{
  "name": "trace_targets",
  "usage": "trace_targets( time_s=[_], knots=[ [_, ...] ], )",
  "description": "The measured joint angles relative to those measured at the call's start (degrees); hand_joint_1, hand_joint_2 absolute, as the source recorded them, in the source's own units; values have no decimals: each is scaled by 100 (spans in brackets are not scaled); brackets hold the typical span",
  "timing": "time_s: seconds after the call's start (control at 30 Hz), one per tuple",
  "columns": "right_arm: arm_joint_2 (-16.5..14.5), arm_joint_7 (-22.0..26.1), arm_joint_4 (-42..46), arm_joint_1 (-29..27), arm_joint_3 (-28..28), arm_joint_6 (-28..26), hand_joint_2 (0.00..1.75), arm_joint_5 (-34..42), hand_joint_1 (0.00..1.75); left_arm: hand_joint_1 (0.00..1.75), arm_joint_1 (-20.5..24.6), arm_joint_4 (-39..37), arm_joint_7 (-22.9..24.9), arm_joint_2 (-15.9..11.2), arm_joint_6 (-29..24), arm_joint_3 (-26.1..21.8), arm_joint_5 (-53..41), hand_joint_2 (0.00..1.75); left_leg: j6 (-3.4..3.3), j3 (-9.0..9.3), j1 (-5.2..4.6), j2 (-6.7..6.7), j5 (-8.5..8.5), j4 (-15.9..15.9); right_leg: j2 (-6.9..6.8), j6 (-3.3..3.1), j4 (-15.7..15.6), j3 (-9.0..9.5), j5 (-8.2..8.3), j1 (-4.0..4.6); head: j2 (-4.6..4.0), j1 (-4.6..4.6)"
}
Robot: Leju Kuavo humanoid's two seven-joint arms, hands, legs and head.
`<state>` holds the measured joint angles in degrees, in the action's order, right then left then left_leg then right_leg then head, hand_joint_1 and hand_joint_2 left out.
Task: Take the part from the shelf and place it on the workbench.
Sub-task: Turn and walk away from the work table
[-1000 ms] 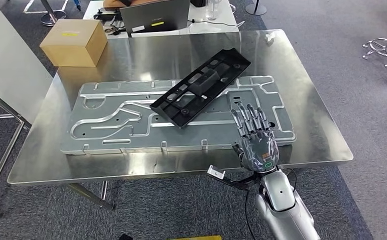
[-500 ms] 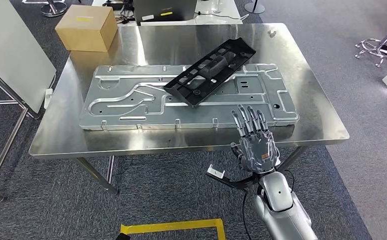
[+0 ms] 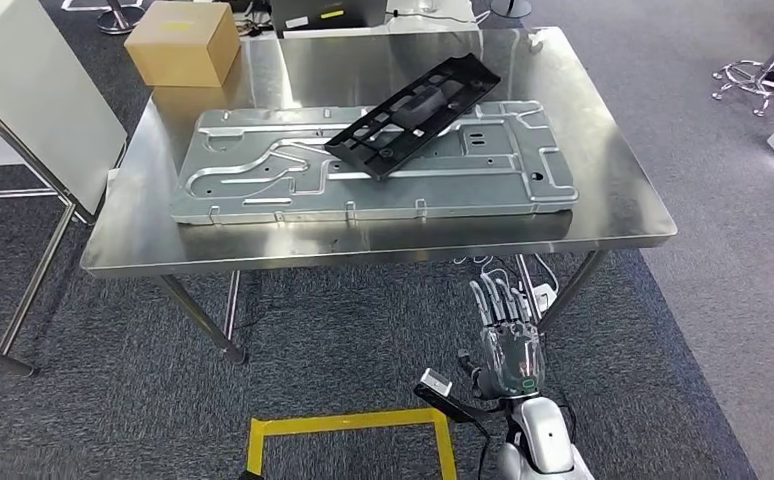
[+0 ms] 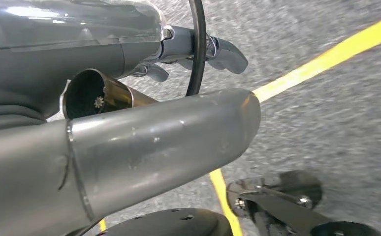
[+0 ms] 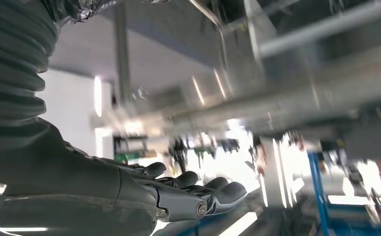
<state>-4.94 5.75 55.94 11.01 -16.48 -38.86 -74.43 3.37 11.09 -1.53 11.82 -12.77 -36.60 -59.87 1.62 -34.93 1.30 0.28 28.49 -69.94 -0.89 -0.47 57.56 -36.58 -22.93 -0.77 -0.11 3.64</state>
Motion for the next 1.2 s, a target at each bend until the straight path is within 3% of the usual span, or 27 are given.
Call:
trace_targets(
  time_s=[0.07, 0.1, 0.13, 0.2, 0.23, 0.27, 0.33, 0.37, 0.4, 0.43, 0.47, 0.53, 0.6, 0.63, 0.7, 0.73, 0.8, 0.87, 0.9, 0.93, 0.97, 1.03, 1.1, 1.13, 1.2],
  knots=[
    [-55, 33, -283, -36, 201, -4, 175, 8, 0, 0, 13, 1, 4, 0, 2, -10, -16, 0, -13, 578, -5, -19, 98, 770, 12, 73, 118, -167, 78, -5, 0, 0],
    [-79, 39, -460, -41, 323, -5, 175, 33, 0, 0, 17, 2, 5, 0, 2, -21, -25, 0, -48, 743, -15, -31, 210, 1037, 17, 111, 153, -204, 120, 1, 0, 2],
    [-98, 35, -667, -44, 459, -7, 175, 86, 0, 0, 18, 3, 5, -1, -1, -39, -29, 0, -98, 802, -38, -40, 276, 1169, 18, 148, 160, -219, 168, 6, 0, 5],
    [-119, -4, -1198, -45, 745, 2, 175, 301, 0, 0, 9, 3, 6, -2, -13, -90, -29, 0, -227, 723, -46, -31, 201, 1188, 23, 226, 155, -240, 209, -14, 0, 8],
    [-120, -40, -1498, -49, 890, 29, 175, 458, 0, 0, 8, 2, 4, -2, -21, -115, -29, 0, -290, 668, -48, -17, 138, 1192, 31, 257, 215, -276, 94, -29, 0, 10],
    [-115, -91, -1825, -55, 1052, 96, 175, 648, 0, 0, 6, 2, 0, -2, -29, -134, -29, 0, -349, 596, -44, -3, 64, 1200, 41, 281, 379, -338, -144, -41, 0, 10],
    [-102, -226, -2447, -98, 1402, 393, 175, 1052, 0, 0, 6, 2, -13, -1, -40, -165, -33, 0, -418, 427, -51, 10, -79, 1195, 59, 307, 1014, -493, -781, -46, 0, 15],
    [-93, -326, -2734, -149, 1598, 632, 175, 1261, 0, 0, 3, 2, -17, 0, -43, -177, -41, 0, -434, 335, -61, 9, -149, 1187, 64, 314, 1381, -549, -991, -45, 0, 15],
    [-79, -458, -2984, -224, 1789, 913, 175, 1458, 0, 0, -1, 2, -21, 1, -44, -191, -56, 0, -438, 242, -72, 7, -217, 1177, 69, 315, 1655, -548, -1044, -43, 0, 15],
    [-62, -639, -3213, -319, 1980, 1212, 175, 1654, 0, 0, -6, 2, -22, 2, -46, -207, -78, 0, -437, 148, -85, 4, -279, 1163, 70, 304, 1773, -467, -962, -40, 0, 14],
    [-46, -892, -3420, -418, 2180, 1541, 175, 1854, 0, 0, -10, 2, -22, 2, -50, -222, -102, 0, -429, 60, -96, 2, -334, 1149, 71, 280, 1682, -283, -805, -33, 0, 14],
    [-27, -1522, -3724, -601, 2586, 2128, 175, 2251, 0, 0, -8, 2, -18, 4, -60, -251, -131, 0, -399, -68, -122, 3, -431, 1125, 71, 198, 980, 356, -636, 6, 0, 14],
    [-28, -1985, -3912, -727, 2994, 2473, 175, 2567, 0, 0, 0, 2, -1, 8, -64, -275, -147, 0, -343, -124, -145, 28, -518, 1120, 70, 136, 183, 913, -770, 50, 0, 11],
    [-34, -2072, -3972, -771, 3156, 2534, 175, 2657, 0, 0, 4, 2, 12, 10, -63, -283, -164, 0, -307, -133, -146, 47, -562, 1127, 73, 117, -25, 1032, -833, 71, 0, 11],
    [-72, -1957, -4088, -834, 3446, 2538, 175, 2725, 0, 0, 7, 2, 38, 4, -49, -292, -223, 0, -234, -146, -131, 70, -639, 1145, 75, 75, -124, 997, -778, 75, 0, 13],
    [-92, -1822, -4130, -851, 3561, 2510, 175, 2735, 0, 0, 7, 2, 39, 1, -41, -294, -255, 0, -202, -176, -123, 61, -578, 1103, 68, 32, -141, 948, -717, 64, 0, 12],
    [-136, -1419, -4194, -852, 3748, 2412, 175, 2717, 0, 0, -2, 2, 19, -8, -30, -299, -306, 0, -145, -305, -107, 33, -148, 759, 49, -44, -170, 809, -572, 34, 0, 6],
    [-161, -1063, -4223, -835, 3838, 2321, 175, 2667, 0, 0, -5, 2, -3, -11, -28, -310, -331, 0, -96, -467, -96, 22, 418, 76, 40, -74, -164, 636, -441, 46, 0, 3],
    [-173, -951, -4239, -827, 3867, 2295, 175, 2646, 0, 0, -2, 2, -7, -13, -28, -317, -332, 0, -78, -504, -93, 22, 530, -248, 35, -70, -157, 545, -377, 51, 0, 3],
    [-182, -880, -4254, -819, 3891, 2279, 131, 2633, 0, 0, 1, 2, -8, -13, -28, -325, -332, 0, -69, -478, -92, 21, 487, -451, 32, -62, -144, 452, -317, 55, 0, 3],
    [-190, -823, -4268, -815, 3913, 2261, 87, 2621, 0, 0, 2, 2, -11, -13, -29, -331, -332, 0, -70, -371, -92, 18, 327, -483, 35, -48, -124, 360, -262, 57, 0, 2],
    [-201, -752, -4291, -802, 3948, 2228, 0, 2611, 0, 0, 3, 2, -23, -14, -37, -341, -331, 0, -121, 122, -94, -76, 21, 28, 79, -7, -62, 203, -165, 55, 0, 1],
    [-218, -758, -4311, -766, 3981, 2212, 0, 2600, 0, 0, 1, 3, -32, -23, -52, -358, -329, 0, -199, 727, -101, -230, 131, 892, 144, 44, 16, 83, -84, 68, 0, 2],
    [-225, -798, -4323, -749, 3996, 2218, 0, 2592, 0, 0, 3, 4, -32, -28, -60, -371, -328, 0, -233, 907, -108, -269, 247, 1188, 173, 72, 38, 40, -39, 70, 0, 2],
    [-229, -946, -4350, -741, 4030, 2251, 0, 2562, 0, 0, 6, 4, -12, -31, -67, -399, -329, 0, -303, 984, -109, -207, 324, 1411, 251, 141, 45, -12, 60, 74, 0, 4]
  ],
)
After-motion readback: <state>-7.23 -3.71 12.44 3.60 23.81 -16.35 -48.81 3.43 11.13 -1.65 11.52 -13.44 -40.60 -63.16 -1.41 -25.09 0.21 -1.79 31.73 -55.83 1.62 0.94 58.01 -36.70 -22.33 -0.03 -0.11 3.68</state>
